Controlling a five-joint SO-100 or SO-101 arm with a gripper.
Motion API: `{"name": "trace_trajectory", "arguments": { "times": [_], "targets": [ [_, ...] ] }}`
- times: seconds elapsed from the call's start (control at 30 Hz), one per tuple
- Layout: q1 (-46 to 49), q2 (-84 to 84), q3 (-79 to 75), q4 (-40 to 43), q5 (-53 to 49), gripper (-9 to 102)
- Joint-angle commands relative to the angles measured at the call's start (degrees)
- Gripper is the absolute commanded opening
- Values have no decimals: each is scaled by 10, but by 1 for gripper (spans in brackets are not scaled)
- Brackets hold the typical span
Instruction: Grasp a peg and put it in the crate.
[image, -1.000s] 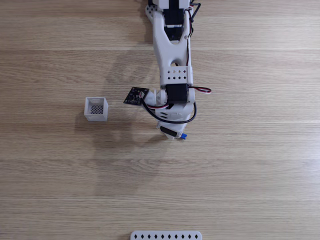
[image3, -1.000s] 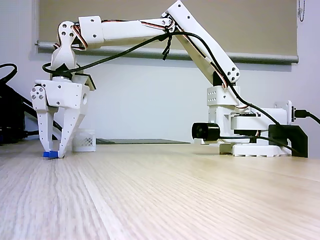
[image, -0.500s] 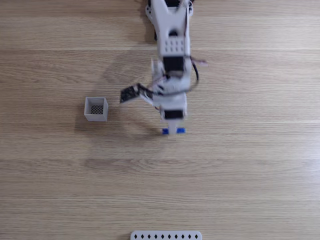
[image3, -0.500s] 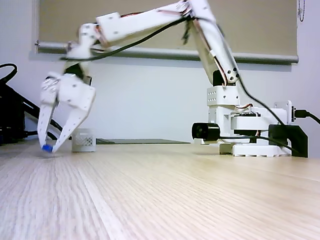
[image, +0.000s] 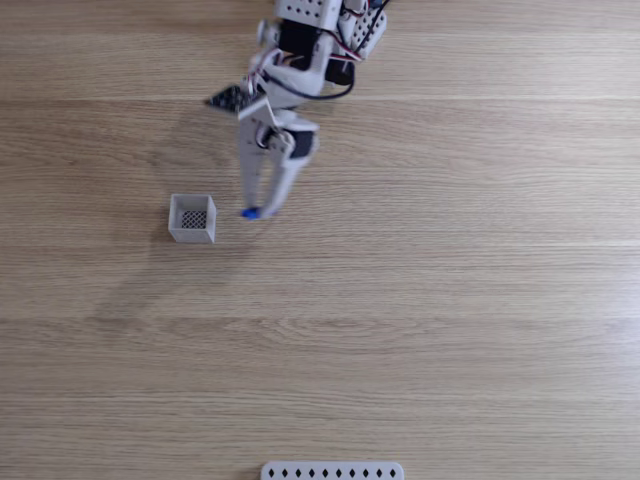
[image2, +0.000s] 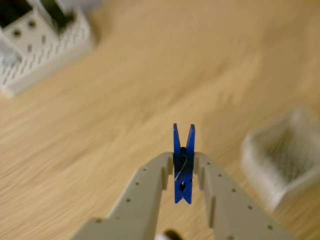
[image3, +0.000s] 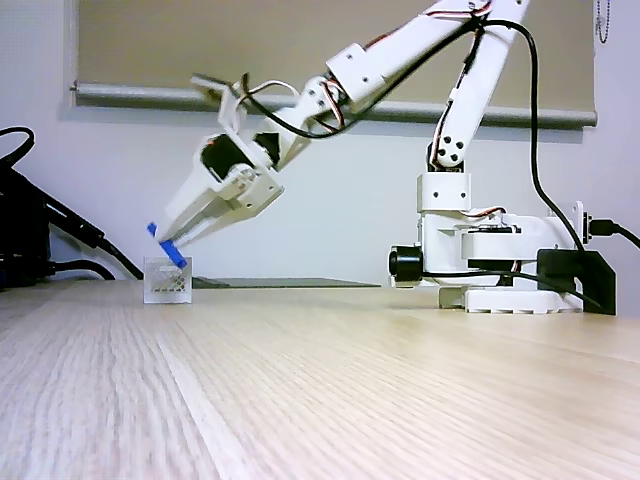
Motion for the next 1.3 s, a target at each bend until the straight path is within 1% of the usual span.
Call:
{"name": "trace_trajectory", "arguments": {
  "times": [0.0,0.17,0.3,0.43,0.5,0.73,0.8,0.93,0.97,1.0,1.07,1.17,1.2,1.27],
  "targets": [
    [57,29,-16,-120,-111,0],
    [124,-62,-16,-236,-149,0],
    [134,-136,-17,-301,-149,0],
    [130,-196,-17,-345,-149,0],
    [128,-221,-18,-358,-149,0],
    [112,-255,-11,-356,-149,1],
    [112,-255,-11,-356,-148,6],
    [112,-252,-10,-355,-148,20],
    [113,-252,-10,-355,-148,22],
    [114,-251,-10,-355,-148,21],
    [118,-250,-14,-355,-147,16],
    [118,-228,-15,-354,-145,-2],
    [115,-214,-14,-352,-139,-4],
    [111,-180,-14,-335,-103,1]
  ]
}}
